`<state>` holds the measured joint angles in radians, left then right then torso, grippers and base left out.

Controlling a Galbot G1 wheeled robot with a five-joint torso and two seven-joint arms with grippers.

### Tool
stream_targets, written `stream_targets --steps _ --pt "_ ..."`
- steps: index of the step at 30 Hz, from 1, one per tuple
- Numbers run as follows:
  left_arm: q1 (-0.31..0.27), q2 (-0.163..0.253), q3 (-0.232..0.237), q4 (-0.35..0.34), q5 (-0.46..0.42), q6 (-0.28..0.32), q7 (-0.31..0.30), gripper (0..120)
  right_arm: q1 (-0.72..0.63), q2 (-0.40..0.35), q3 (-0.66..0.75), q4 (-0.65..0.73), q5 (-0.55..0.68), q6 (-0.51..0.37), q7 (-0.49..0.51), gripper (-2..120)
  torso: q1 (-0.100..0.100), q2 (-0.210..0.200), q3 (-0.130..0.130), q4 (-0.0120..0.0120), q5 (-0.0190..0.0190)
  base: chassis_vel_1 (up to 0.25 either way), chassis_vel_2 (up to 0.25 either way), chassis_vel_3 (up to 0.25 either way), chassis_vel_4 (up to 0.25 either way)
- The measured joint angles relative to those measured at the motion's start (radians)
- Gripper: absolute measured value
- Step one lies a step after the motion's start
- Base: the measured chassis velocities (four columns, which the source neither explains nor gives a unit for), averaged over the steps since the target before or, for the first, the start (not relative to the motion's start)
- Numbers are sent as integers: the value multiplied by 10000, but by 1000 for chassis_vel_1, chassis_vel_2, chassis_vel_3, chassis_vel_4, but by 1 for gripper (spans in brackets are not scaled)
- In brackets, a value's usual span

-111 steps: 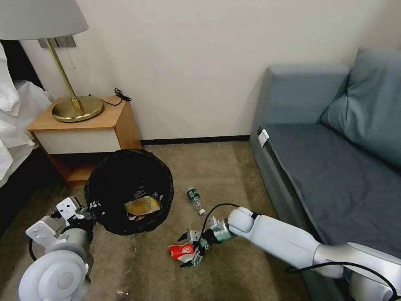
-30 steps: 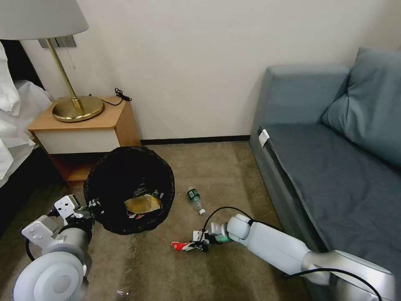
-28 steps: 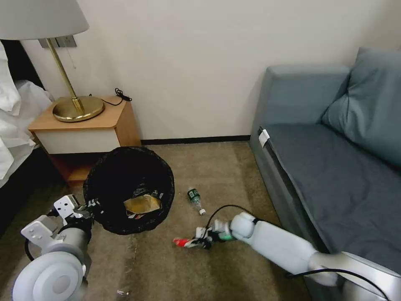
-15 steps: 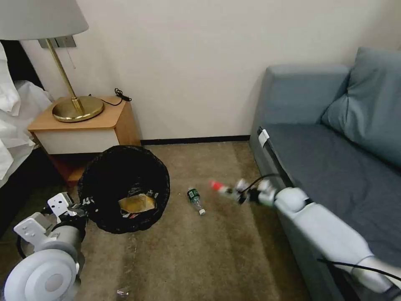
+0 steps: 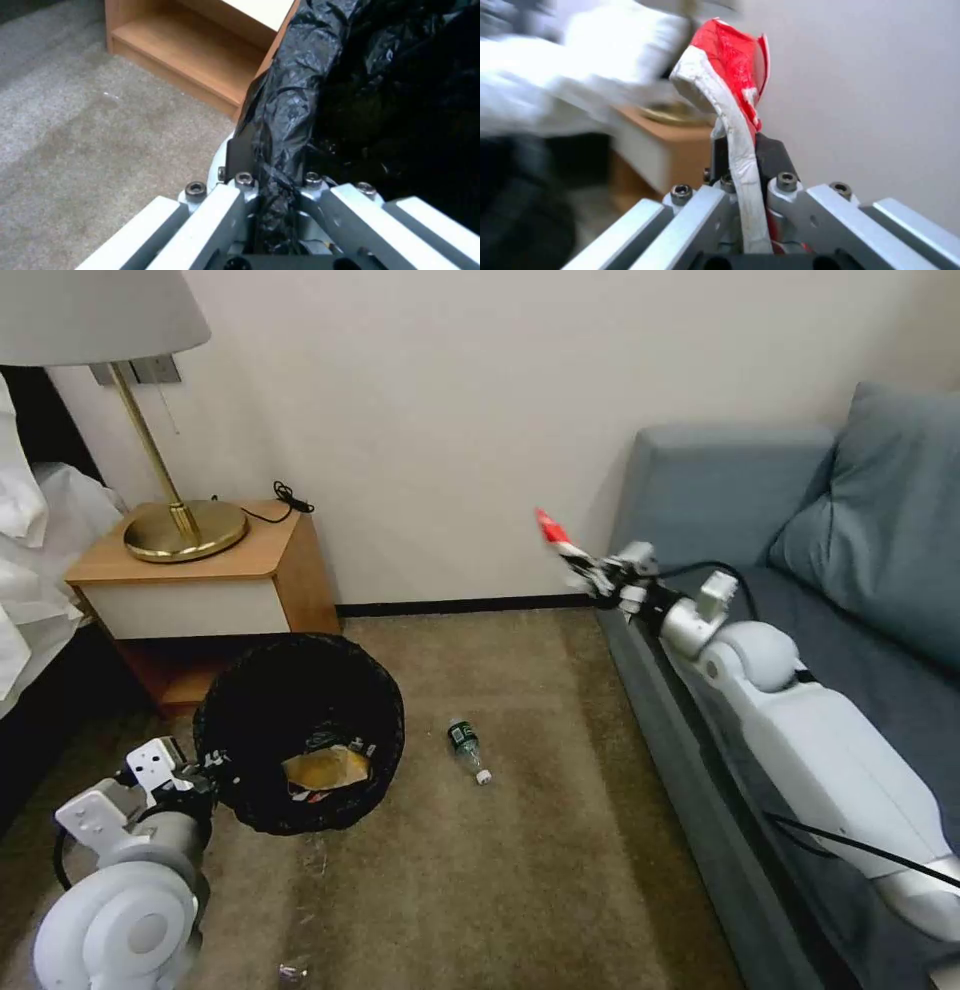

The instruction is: Pick up the trash bin, then pick up the garbage on the floor and place it into the trash bin.

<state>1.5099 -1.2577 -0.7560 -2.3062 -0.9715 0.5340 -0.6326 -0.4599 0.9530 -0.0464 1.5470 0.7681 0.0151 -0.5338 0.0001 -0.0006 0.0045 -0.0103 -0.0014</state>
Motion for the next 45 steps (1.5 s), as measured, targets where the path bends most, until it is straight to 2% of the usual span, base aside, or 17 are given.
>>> stream_targets --steps 2,5,6,8,14,28,38,41,42,44,45 --pt "10 -17 11 -4 25 2 14 1 192 109 -502 272 147 3 -51 0 0 0 0 1 1 0 0 0 0" --pt "116 -72 11 -77 120 19 34 1 1052 618 -2123 755 304 63 -71 0 0 0 0 2 1 0 0 0 0" --pt "116 -72 11 -77 120 19 34 1 1052 618 -2123 755 304 63 -71 0 0 0 0 2 1 0 0 0 0" --pt "174 -118 -3 -82 193 21 52 1 1727 1175 -3056 827 291 63 -78 0 0 0 0 1 -1 0 0 0 0" --pt "152 -202 38 -27 222 8 64 1 2201 1914 -4009 805 195 -26 -76 0 0 0 0 1 0 0 0 0 0" --pt "73 -130 98 51 204 6 55 1 1870 1734 -5116 905 -351 8 -177 0 0 0 0 -3 4 0 0 0 0" --pt "49 -246 221 62 290 6 83 1 2124 2445 -6104 334 -630 256 -65 0 0 0 1 2 3 0 0 0 0" --pt "87 -192 183 -12 278 11 86 1 2089 2444 -6265 130 -737 449 101 11 0 0 0 -1 3 0 0 0 0" --pt "87 -192 183 -12 278 11 86 1 2089 2444 -6265 130 -737 449 101 11 0 0 0 -1 3 0 0 0 0" --pt "105 -163 173 -59 255 16 87 1 2036 2419 -6287 -45 -852 536 137 22 -1 0 0 -2 3 0 0 0 0" --pt "105 -163 173 -59 255 16 87 1 2036 2419 -6287 -45 -852 536 137 22 -1 0 0 -2 3 0 0 0 0"
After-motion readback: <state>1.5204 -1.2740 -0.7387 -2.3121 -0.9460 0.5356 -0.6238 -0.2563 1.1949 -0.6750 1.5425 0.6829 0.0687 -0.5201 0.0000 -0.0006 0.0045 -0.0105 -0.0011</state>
